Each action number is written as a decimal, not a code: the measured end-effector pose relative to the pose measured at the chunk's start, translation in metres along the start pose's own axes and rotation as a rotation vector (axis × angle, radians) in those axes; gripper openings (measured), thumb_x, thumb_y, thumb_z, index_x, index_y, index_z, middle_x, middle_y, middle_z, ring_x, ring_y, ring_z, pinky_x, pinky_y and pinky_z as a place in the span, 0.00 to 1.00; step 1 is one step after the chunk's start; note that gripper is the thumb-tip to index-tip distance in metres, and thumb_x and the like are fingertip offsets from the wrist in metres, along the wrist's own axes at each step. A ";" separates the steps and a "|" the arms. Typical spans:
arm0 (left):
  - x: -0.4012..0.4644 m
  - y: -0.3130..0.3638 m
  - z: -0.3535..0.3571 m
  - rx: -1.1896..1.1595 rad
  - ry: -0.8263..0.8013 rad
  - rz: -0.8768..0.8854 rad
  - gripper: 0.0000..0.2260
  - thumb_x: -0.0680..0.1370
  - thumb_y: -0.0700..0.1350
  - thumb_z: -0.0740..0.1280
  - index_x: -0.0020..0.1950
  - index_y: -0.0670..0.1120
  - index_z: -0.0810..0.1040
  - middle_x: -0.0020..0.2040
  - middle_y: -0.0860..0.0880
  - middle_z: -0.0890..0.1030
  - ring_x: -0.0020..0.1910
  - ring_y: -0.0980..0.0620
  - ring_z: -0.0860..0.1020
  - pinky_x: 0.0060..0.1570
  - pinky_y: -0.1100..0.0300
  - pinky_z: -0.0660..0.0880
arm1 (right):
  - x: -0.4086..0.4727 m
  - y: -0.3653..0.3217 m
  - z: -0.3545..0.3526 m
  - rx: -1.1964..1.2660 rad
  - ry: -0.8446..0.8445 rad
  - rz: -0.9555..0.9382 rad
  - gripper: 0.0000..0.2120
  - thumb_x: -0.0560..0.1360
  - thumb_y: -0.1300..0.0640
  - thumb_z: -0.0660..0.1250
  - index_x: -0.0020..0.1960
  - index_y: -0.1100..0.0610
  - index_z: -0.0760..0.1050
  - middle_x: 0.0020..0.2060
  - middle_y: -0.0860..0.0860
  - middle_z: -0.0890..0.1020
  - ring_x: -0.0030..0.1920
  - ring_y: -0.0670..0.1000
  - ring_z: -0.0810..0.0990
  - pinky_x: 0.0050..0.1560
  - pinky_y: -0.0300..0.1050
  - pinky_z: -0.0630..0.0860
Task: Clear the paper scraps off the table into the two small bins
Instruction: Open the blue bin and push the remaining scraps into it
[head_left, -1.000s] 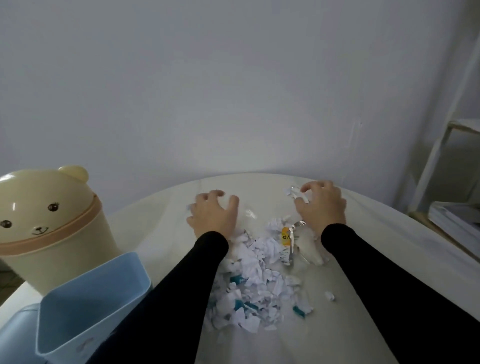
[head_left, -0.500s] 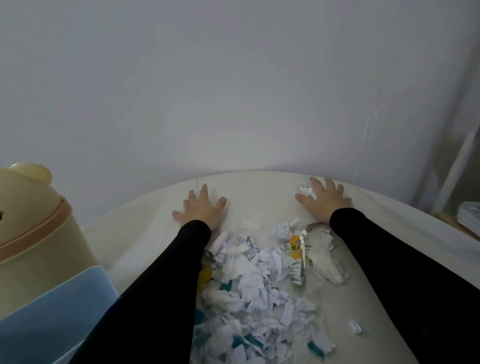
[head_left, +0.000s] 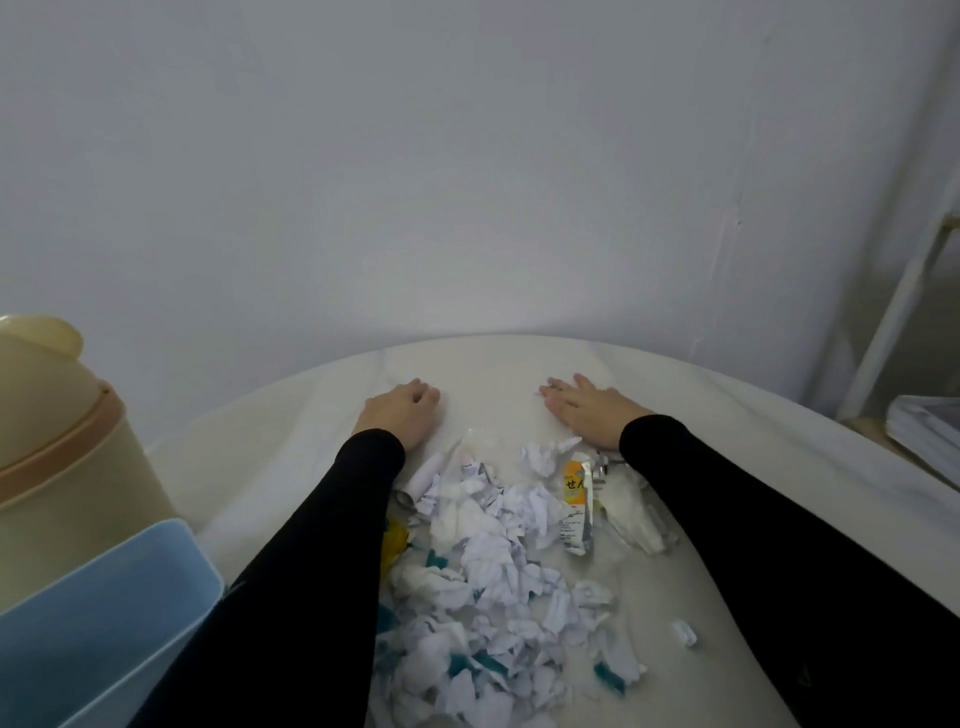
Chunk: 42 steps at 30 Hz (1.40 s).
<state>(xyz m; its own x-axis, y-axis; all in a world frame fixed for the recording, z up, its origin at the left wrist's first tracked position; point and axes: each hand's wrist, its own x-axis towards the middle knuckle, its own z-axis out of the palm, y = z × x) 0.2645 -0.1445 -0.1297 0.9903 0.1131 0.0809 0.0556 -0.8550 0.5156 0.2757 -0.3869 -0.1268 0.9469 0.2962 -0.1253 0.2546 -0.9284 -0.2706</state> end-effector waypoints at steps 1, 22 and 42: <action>-0.007 0.002 -0.001 -0.042 -0.022 -0.016 0.21 0.82 0.54 0.51 0.70 0.48 0.69 0.72 0.48 0.69 0.71 0.45 0.65 0.68 0.57 0.59 | -0.008 -0.003 0.002 0.005 -0.017 -0.003 0.22 0.84 0.51 0.41 0.78 0.50 0.50 0.78 0.46 0.48 0.78 0.52 0.43 0.75 0.57 0.46; -0.176 0.030 -0.018 -0.136 -0.331 0.115 0.23 0.81 0.56 0.55 0.74 0.50 0.64 0.75 0.54 0.63 0.74 0.53 0.62 0.71 0.61 0.56 | -0.139 -0.076 0.025 0.124 -0.185 0.001 0.25 0.81 0.44 0.51 0.77 0.44 0.52 0.78 0.45 0.46 0.78 0.51 0.42 0.74 0.60 0.42; -0.268 0.027 -0.023 -0.034 -0.127 0.108 0.27 0.79 0.62 0.53 0.74 0.50 0.62 0.74 0.51 0.63 0.72 0.49 0.60 0.71 0.46 0.55 | -0.192 -0.068 0.038 0.451 0.113 0.089 0.27 0.77 0.42 0.61 0.72 0.53 0.66 0.73 0.50 0.66 0.73 0.51 0.63 0.73 0.48 0.57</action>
<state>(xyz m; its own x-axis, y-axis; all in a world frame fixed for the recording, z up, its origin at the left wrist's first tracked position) -0.0023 -0.1859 -0.1177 0.9985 -0.0451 0.0300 -0.0542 -0.8408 0.5386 0.0693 -0.3725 -0.1208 0.9829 0.1705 -0.0692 0.0844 -0.7519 -0.6539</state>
